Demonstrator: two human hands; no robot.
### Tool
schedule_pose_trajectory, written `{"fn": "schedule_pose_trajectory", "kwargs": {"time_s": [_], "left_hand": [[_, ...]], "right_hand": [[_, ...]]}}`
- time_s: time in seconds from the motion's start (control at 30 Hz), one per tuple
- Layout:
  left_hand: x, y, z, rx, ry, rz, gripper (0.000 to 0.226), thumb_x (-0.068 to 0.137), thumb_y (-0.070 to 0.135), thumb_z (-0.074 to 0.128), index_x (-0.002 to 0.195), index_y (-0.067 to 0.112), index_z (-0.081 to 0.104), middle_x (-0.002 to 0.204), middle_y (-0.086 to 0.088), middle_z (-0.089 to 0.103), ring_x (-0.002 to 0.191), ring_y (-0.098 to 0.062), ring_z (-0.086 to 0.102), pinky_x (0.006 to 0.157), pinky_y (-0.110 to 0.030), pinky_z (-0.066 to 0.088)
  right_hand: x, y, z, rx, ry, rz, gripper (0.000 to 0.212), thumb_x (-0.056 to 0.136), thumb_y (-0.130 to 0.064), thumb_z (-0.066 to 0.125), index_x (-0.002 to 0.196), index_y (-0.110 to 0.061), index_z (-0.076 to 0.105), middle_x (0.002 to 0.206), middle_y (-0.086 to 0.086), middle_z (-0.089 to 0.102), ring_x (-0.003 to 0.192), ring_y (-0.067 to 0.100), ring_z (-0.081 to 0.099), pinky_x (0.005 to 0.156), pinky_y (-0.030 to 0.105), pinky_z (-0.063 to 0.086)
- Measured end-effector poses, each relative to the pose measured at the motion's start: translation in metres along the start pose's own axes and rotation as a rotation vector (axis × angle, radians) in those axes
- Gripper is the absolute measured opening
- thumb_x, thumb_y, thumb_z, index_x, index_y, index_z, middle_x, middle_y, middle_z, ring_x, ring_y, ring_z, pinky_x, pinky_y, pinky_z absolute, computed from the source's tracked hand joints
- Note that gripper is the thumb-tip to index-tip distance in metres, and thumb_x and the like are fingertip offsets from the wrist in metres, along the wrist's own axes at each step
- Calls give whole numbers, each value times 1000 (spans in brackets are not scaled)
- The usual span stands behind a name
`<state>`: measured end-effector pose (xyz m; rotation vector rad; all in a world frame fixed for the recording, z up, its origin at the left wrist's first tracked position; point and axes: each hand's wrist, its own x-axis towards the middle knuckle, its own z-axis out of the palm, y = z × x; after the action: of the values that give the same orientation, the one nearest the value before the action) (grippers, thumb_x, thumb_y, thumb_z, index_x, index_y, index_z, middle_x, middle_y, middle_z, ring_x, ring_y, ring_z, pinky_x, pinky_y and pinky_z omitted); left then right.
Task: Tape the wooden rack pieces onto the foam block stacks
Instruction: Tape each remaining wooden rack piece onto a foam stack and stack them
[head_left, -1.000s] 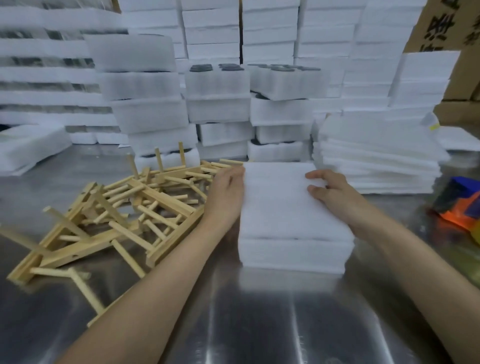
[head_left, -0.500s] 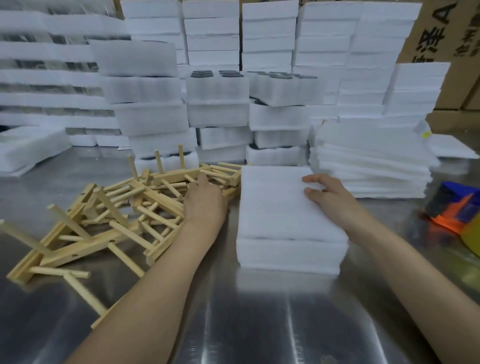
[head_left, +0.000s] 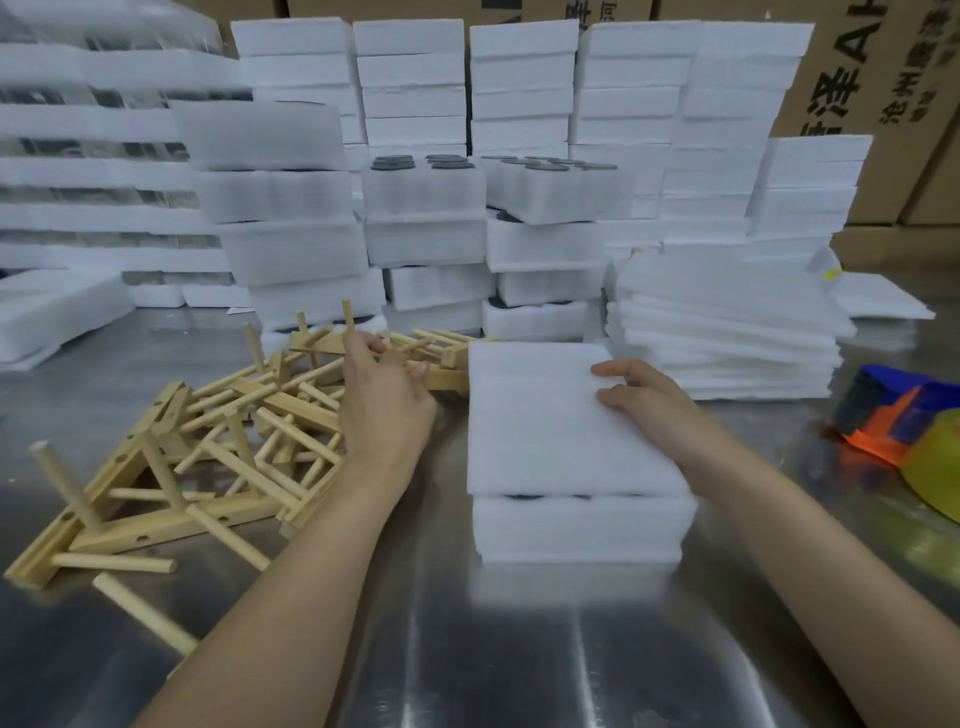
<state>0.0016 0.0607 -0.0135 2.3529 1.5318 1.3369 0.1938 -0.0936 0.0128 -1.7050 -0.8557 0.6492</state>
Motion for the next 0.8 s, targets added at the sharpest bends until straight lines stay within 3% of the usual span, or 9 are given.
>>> {"fn": "schedule_pose_trajectory", "kwargs": {"time_s": [0.13,0.23,0.3,0.4,0.5,0.57,0.67,0.73,0.8], "left_hand": [[1,-3,2,-131,34,-63,26,96,22,53,100,-3,62,120,-12,40,104,-29,52,82,-25,35],[4,-3,-1,-290,102,-118,21,97,17,51,95,0,62,114,-8,41,107,-27,51,89,-13,25],[8,2,-6,-432,168,-211,24,101,23,45,90,6,59,111,-5,39,104,-13,50,85,-10,25],[13,13,-15,-711,212,-401,41,103,40,33,81,10,51,103,-14,53,71,6,48,71,-17,34],[13,29,-30,-1245,53,-459,43,97,52,36,76,16,47,58,7,53,50,-3,49,62,-25,43],[13,38,-38,-1439,-126,-472,41,85,54,52,74,14,47,48,12,48,47,-3,48,60,-22,47],[9,42,-45,-1325,-385,-524,29,89,35,65,74,12,57,48,8,50,44,-6,48,48,-18,47],[6,40,-47,-1027,-471,-424,19,94,29,60,88,11,59,50,7,53,44,-10,48,46,-24,41],[-1,41,-47,-667,-507,-247,20,94,36,55,99,17,57,60,3,64,57,-15,58,51,-27,40]], "right_hand": [[0,0,-6,34,-41,22,25,94,-14,54,108,-32,62,103,-17,52,80,5,61,54,13,45],[0,-2,-9,107,-68,61,28,94,-8,52,107,-30,63,107,-14,56,81,11,64,54,18,49],[0,-3,-9,123,-76,71,29,94,-6,51,108,-29,63,108,-14,56,83,13,65,56,20,50],[1,-2,-8,119,-80,58,33,95,-5,49,112,-30,61,105,-20,54,88,13,64,63,24,50],[3,-1,-7,69,-74,29,35,95,-6,48,113,-33,60,102,-25,51,89,10,63,64,23,48],[4,-1,-7,22,-69,3,34,94,-7,49,111,-34,60,100,-26,51,86,8,62,63,22,46],[5,-1,-6,-12,-59,-3,34,93,-7,49,110,-35,60,107,-18,54,88,10,61,71,25,49],[6,-1,-4,-32,-44,-5,34,93,-7,49,114,-33,59,120,-9,53,93,14,61,83,30,51],[6,-1,-3,-36,-28,-23,36,94,-7,50,121,-31,57,121,-9,51,88,6,59,73,20,49]]}}
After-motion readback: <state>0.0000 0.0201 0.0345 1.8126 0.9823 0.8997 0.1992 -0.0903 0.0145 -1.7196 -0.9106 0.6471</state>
